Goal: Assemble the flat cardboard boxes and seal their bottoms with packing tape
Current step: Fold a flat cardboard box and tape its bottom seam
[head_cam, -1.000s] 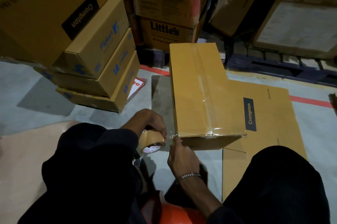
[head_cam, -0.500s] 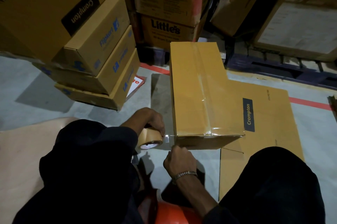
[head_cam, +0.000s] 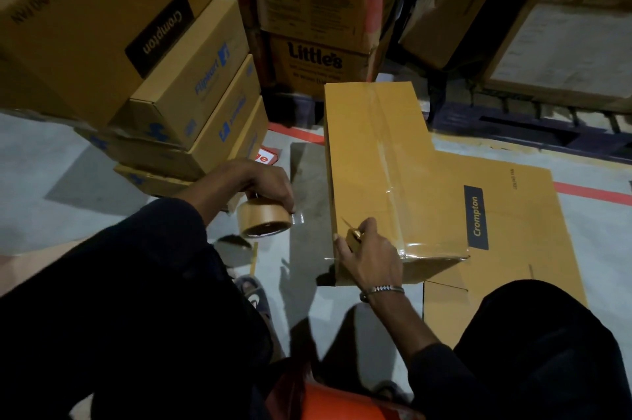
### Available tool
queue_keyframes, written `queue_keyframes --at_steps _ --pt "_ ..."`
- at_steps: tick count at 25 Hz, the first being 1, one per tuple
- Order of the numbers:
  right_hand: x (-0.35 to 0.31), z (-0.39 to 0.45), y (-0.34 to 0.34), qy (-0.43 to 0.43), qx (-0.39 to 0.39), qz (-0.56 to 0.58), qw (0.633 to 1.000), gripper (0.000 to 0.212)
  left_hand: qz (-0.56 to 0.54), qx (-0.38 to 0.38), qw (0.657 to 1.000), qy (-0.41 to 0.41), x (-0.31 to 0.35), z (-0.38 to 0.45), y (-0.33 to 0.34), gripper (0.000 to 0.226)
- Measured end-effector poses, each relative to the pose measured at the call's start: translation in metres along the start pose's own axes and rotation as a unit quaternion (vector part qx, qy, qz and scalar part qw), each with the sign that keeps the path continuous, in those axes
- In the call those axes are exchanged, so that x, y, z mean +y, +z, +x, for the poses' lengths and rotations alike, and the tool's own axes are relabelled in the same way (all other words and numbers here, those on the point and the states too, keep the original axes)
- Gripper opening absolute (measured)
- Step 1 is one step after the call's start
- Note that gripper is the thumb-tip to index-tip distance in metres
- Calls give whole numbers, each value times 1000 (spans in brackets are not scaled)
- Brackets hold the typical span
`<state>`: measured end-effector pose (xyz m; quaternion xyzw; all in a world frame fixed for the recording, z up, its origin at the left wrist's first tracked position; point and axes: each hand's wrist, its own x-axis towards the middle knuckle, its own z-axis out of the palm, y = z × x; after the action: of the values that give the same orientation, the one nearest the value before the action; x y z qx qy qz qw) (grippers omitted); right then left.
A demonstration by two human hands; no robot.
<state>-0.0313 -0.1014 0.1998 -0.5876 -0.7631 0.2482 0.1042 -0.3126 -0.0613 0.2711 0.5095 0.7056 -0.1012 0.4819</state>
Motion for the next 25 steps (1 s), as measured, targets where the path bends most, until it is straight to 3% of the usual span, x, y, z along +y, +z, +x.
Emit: queue_keyframes --at_steps 4,7,10,17,21,25 --pt "15 3 19 -14 25 -27 999 57 -41 -41 998 25 -17 -8 0 41" --pt "20 0 25 -45 22 -49 998 55 -54 -12 998 29 -16 -8 -8 38" --pt "23 5 21 -68 -20 -41 997 59 -41 6 999 20 -9 -11 -11 21" --pt "25 28 0 -83 -151 -128 977 82 -42 1 999 6 1 -18 -5 18" --pt "29 30 -4 -92 -181 -131 970 80 -44 11 999 -7 -3 -17 -7 16" --pt "33 25 -5 -119 -172 -145 967 60 -45 19 999 -13 -3 -13 -6 17"
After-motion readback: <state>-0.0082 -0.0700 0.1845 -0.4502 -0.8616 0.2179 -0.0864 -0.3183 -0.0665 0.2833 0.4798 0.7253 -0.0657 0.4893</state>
